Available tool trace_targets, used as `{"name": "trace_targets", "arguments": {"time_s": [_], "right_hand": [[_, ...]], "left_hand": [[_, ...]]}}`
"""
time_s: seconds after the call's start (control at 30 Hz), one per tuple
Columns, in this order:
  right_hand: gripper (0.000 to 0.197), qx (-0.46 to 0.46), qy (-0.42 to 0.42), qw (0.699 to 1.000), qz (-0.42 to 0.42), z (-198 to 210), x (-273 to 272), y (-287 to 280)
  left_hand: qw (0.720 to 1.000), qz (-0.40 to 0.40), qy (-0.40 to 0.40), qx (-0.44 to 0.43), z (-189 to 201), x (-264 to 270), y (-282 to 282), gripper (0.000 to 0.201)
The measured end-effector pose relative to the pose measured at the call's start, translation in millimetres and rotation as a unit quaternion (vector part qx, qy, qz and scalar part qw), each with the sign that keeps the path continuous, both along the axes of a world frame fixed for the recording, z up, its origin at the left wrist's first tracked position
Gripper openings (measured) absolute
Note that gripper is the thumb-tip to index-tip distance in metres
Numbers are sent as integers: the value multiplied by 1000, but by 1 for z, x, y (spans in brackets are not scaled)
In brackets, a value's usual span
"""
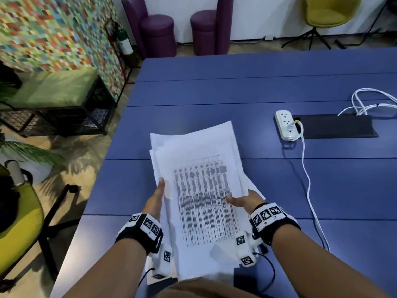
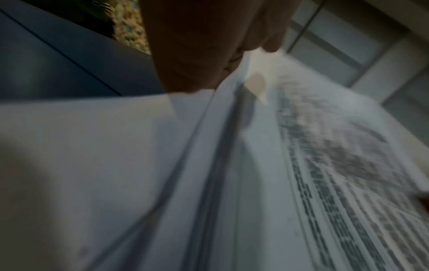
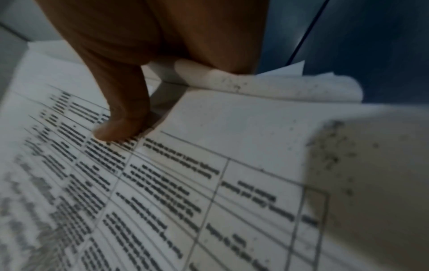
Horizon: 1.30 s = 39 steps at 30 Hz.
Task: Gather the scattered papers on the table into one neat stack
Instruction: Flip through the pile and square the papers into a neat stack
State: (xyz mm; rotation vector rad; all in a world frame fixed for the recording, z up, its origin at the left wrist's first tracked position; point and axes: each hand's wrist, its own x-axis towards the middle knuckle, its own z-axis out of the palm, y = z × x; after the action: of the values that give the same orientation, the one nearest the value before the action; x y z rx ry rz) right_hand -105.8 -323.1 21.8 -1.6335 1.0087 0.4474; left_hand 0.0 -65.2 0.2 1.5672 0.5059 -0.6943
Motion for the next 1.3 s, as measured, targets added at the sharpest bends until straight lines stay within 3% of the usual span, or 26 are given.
{"name": "trace_targets", "arguments": {"time_s": [0.07,0.17,0.27,0.33,0.4,0.57,0.63,0.77,0.8,0.9,0.93,1.03,1.17,1.3], "right_hand": [[90,-11,12,1000,4,1,5,15],[78,-21,18,999,-20,1,8,32],[62,-35,-14,999,-18,5,3,35],[58,-55,-56,997,-21,4,1,30],[70,-53,-90,993,-58,5,2,23],[125,105,-177,975,-88,23,10,8],[115,136,-208,966,-77,37,14,6],[102,25,-275,954,-118,78,36,5],[93,13,-306,943,-131,90,40,8],[35,-12,-383,912,-146,127,44,19],[26,-21,-402,903,-153,135,44,23],[28,-8,-405,899,-166,126,45,22],[72,25,-356,925,-132,107,40,22],[61,31,-339,931,-135,112,37,22]], "left_hand": [[998,-37,-50,-15,-4,-8,1,104],[995,1,-82,-59,-7,-14,5,59],[987,-8,-107,-118,-4,-12,11,71],[981,-25,-138,-135,11,-6,15,55],[975,-52,-168,-138,32,-1,16,39],[946,-120,-235,-187,84,8,21,42],[939,-121,-257,-195,99,10,20,39],[930,-71,-306,-192,124,16,14,28],[927,-57,-319,-190,130,17,12,25],[920,-18,-352,-170,138,24,10,10],[920,-13,-356,-166,139,27,10,11],[924,-20,-353,-147,134,34,10,11],[934,-59,-322,-145,121,34,10,24],[926,-106,-315,-176,126,38,3,40]]}}
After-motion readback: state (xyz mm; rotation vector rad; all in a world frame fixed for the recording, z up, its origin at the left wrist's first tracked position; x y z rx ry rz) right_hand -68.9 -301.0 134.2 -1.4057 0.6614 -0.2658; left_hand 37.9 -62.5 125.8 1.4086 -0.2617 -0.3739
